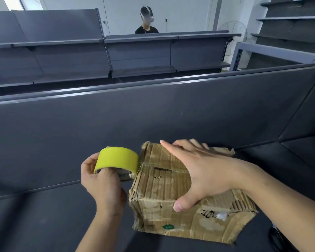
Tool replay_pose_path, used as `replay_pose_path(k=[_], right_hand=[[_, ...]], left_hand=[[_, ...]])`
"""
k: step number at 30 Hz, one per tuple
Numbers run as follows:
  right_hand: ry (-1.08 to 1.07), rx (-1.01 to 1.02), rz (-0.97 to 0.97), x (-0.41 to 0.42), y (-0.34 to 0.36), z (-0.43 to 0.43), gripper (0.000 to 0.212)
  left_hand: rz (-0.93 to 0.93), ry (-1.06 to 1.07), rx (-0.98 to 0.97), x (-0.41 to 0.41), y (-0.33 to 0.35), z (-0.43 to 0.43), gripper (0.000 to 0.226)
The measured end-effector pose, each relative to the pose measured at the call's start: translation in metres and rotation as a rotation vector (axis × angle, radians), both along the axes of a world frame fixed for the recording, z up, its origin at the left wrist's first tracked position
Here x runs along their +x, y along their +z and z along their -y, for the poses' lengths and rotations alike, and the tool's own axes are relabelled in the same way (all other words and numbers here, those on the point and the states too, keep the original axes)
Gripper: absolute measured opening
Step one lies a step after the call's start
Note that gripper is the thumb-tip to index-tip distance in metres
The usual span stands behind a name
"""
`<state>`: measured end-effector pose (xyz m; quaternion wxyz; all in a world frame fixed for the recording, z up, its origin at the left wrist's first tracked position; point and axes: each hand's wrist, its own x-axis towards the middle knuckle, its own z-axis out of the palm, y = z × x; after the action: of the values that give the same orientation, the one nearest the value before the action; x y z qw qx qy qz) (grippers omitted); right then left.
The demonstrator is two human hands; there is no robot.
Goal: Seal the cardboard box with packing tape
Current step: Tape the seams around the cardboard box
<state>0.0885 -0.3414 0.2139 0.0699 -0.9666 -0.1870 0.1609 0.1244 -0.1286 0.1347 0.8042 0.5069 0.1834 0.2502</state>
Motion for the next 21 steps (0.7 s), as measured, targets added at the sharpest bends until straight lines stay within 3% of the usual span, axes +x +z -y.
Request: replay_pose_path(k=[6,13,21], right_hand=[[-0.001,0.031,-0.027,-0.009,-0.003,-0.001,0.12],[0.073,-0.108,0.039,-0.012,-0.016,-0.001,0.1],[0.123,-0.142,0.036,-0.011,-0.015,0.0,0.084]], left_hand=[[0.086,-0.057,0.188,0.017,0.006,-0.017,0.038],[0.11,-0.051,0.508,0.025,0.006,-0.027,0.051],[0.111,-0.047,0.767,0.023,0.011,-0.031,0.042]])
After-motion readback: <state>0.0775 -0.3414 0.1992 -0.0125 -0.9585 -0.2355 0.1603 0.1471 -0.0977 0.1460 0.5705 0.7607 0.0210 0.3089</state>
